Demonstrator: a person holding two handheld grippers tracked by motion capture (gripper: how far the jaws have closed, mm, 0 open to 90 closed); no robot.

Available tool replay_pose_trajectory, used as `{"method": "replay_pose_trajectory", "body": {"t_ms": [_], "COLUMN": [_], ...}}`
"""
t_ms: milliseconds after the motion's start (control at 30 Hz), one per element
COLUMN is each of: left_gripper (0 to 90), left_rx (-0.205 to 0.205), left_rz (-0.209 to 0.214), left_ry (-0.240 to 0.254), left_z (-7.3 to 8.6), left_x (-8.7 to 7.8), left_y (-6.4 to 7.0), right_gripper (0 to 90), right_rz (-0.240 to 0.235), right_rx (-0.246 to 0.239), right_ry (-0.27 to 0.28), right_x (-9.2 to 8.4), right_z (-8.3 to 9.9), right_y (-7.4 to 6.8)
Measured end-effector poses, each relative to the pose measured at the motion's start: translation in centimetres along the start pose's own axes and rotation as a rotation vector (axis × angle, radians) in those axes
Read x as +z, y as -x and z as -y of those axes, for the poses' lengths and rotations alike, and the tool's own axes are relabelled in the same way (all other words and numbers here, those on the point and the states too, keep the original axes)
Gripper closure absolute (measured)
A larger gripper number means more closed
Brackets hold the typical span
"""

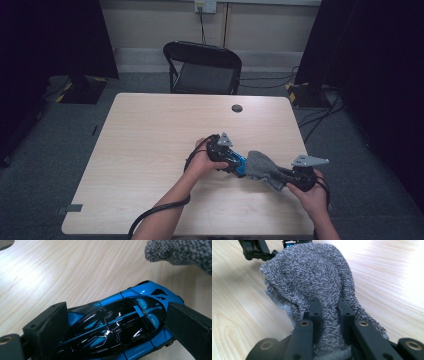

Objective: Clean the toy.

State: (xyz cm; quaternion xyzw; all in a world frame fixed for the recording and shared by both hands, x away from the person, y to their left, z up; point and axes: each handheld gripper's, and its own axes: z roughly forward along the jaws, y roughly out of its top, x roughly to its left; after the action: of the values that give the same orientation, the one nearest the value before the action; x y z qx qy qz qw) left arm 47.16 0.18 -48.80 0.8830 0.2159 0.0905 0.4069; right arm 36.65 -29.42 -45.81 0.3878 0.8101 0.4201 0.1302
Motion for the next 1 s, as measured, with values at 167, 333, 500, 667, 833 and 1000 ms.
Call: {"method": "replay_pose_trajectory", "body": {"t_ms": [167,333,500,667,833,1000], "left_gripper": [4.8,4.8,4.8,4.8,4.8,4.8], "left_rx": [0.002,0.002,0.003,0.002,-0.003,0.002], "left_rz": [0.001,0.001,0.001,0.001,0.001,0.001], "left_ry": [-0.005,-0.005,-0.008,-0.009,-0.007,-0.007], "left_z": [-0.1,-0.1,-0.1,-0.1,-0.1,-0.1], "left_x": [0.0,0.0,0.0,0.0,0.0,0.0], "left_y": [0.0,0.0,0.0,0.0,0.0,0.0], "right_gripper": [77.0,77.1,77.2,77.2,77.2,77.2], "right_rz": [-0.017,-0.053,-0.087,-0.127,-0.201,-0.243], "right_rx": [-0.015,-0.017,-0.022,-0.041,-0.084,-0.117], "right_ry": [0.004,0.011,0.013,0.012,-0.005,-0.033], "right_x": [-0.2,-0.2,-0.2,-0.1,0.4,1.2], "right_z": [-0.2,-0.3,-0.3,-0.2,-0.1,-0.1], "right_y": [-0.5,-1.1,-1.4,-1.8,-2.5,-3.3]}}
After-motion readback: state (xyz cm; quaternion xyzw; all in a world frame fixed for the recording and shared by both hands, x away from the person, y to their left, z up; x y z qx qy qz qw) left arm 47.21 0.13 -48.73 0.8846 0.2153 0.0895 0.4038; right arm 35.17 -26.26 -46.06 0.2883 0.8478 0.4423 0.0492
